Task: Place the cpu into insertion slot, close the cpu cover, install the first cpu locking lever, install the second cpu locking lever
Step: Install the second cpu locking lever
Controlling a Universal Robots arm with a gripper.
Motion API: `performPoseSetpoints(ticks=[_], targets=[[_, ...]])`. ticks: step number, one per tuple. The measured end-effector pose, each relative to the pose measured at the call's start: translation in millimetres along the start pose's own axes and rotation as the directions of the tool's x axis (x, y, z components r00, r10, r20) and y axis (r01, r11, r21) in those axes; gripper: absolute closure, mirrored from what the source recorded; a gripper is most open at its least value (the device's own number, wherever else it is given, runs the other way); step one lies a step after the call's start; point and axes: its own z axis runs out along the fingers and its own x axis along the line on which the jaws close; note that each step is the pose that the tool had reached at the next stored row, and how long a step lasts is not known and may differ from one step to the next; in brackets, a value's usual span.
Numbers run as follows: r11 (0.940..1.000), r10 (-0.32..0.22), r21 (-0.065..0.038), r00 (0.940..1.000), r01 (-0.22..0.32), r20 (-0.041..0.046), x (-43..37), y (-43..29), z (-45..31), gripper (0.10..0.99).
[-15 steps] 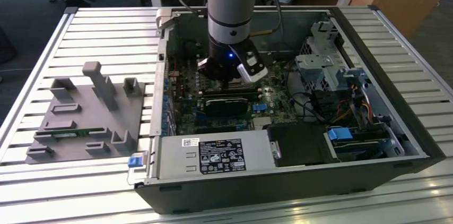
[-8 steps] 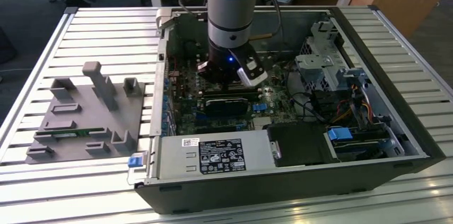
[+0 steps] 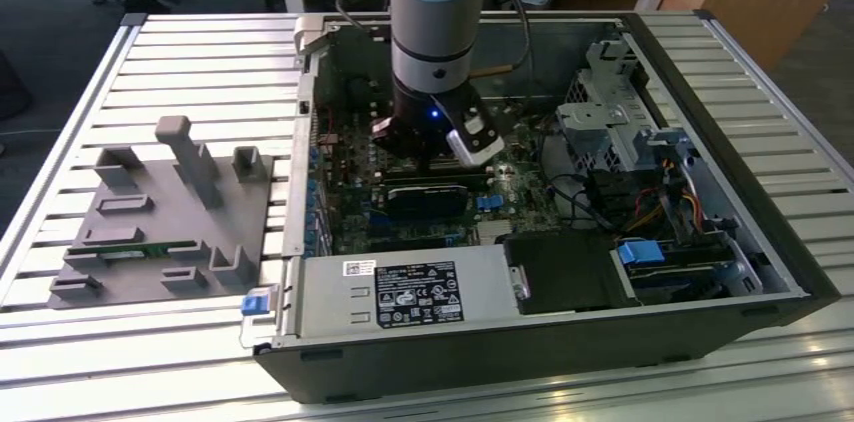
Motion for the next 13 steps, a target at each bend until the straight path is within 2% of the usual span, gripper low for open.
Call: performPoseSetpoints(ticks=[4,10,13], targets=[[0.9999,-0.001,-0.012,1.0000,0.001,0.0068,6.2,-1.7,0.0,0.980],[0.9999,-0.001,-0.017,1.0000,0.001,0.0084,7.5,-1.9,1.4,0.980],[0.9998,-0.001,-0.022,0.9999,0.001,0.0107,9.1,-2.1,2.8,0.980]])
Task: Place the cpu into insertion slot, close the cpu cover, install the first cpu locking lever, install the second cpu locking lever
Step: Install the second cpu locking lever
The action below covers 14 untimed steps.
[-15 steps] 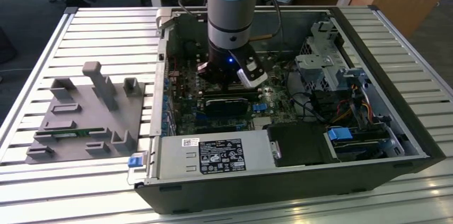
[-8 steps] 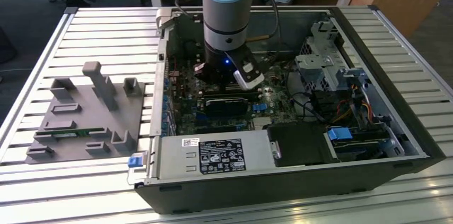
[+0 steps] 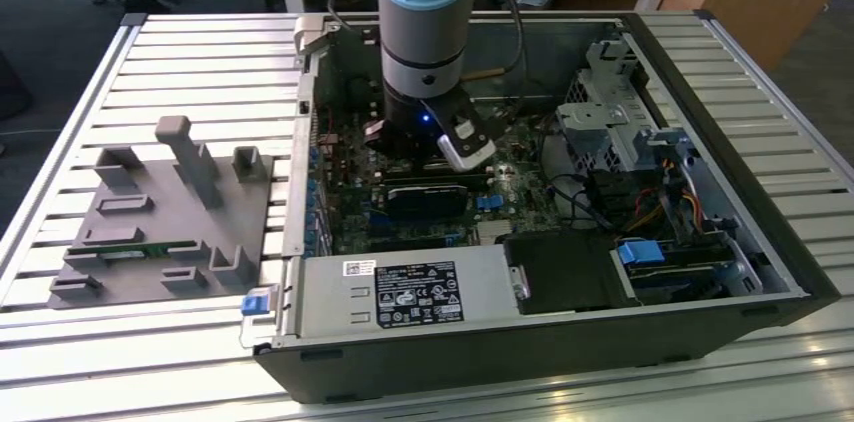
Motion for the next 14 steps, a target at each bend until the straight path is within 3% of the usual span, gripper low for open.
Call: performPoseSetpoints(ticks=[3,7,10,14], targets=[[1.0000,-0.001,-0.007,1.0000,0.001,0.0041,2.8,-0.5,1.3,0.980],[0.9997,-0.001,-0.025,0.9999,0.001,0.0103,7.3,-0.9,2.2,0.980],[0.9990,-0.001,-0.045,0.9999,0.001,0.0129,8.4,-1.1,2.4,0.980],[0.9988,-0.001,-0.049,0.9999,0.002,0.0171,9.0,-1.7,3.9,0.980]])
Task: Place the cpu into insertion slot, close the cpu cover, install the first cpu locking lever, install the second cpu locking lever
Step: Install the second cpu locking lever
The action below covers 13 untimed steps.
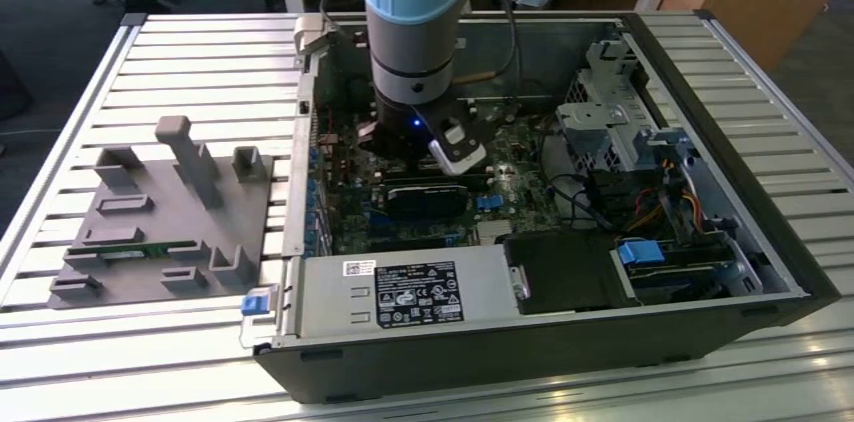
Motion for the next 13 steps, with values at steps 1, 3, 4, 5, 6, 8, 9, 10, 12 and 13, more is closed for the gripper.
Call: performPoseSetpoints(ticks=[1,3,4,5,6,8,9,10,12,13], targets=[[1.0000,0.000,0.000,1.0000,0.000,0.0019,0.3,-0.1,0.4,0.980],[1.0000,-0.001,-0.002,1.0000,0.001,0.0047,1.0,-0.2,0.7,0.980],[1.0000,-0.001,-0.003,1.0000,0.001,0.0061,1.4,-0.2,0.8,0.980],[1.0000,-0.001,-0.004,1.0000,0.001,0.0075,1.6,-0.2,1.0,0.980],[1.0000,-0.002,-0.005,1.0000,0.002,0.0090,1.8,-0.2,1.2,0.980],[1.0000,-0.002,-0.008,0.9999,0.002,0.0114,2.1,-0.3,1.5,0.980],[0.9999,-0.002,-0.013,0.9999,0.002,0.0123,2.2,-0.4,1.6,0.980],[0.9998,-0.002,-0.020,0.9999,0.002,0.0130,2.2,-0.4,1.8,0.980],[0.9995,-0.001,-0.031,0.9999,0.002,0.0141,2.4,-0.4,2.4,0.980],[0.9994,-0.001,-0.034,0.9999,0.002,0.0151,2.6,-0.6,2.8,0.980]])
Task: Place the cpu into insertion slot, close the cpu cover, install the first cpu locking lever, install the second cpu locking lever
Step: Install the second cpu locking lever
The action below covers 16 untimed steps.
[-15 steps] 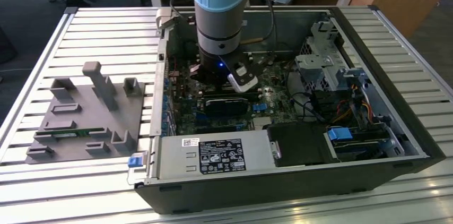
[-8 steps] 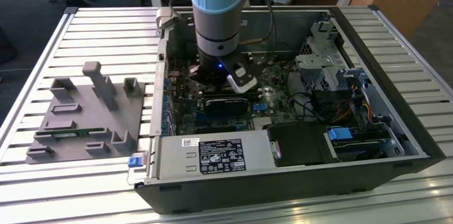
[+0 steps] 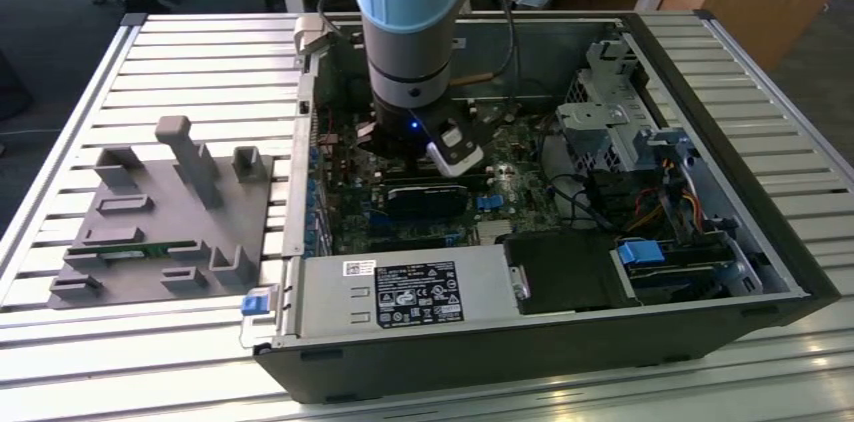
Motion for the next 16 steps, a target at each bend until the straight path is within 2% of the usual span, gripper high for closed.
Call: performPoseSetpoints(ticks=[6,11,13,16], targets=[[0.9998,0.000,-0.018,1.0000,0.000,0.0058,1.8,-0.8,3.9,0.980],[0.9997,0.000,-0.025,1.0000,0.000,0.0064,3.2,-1.2,5.5,0.980],[0.9996,0.000,-0.027,1.0000,0.000,0.0073,3.0,-0.7,4.1,0.980],[0.9997,0.000,-0.026,1.0000,0.000,0.0067,2.7,1.1,-4.3,0.980]])
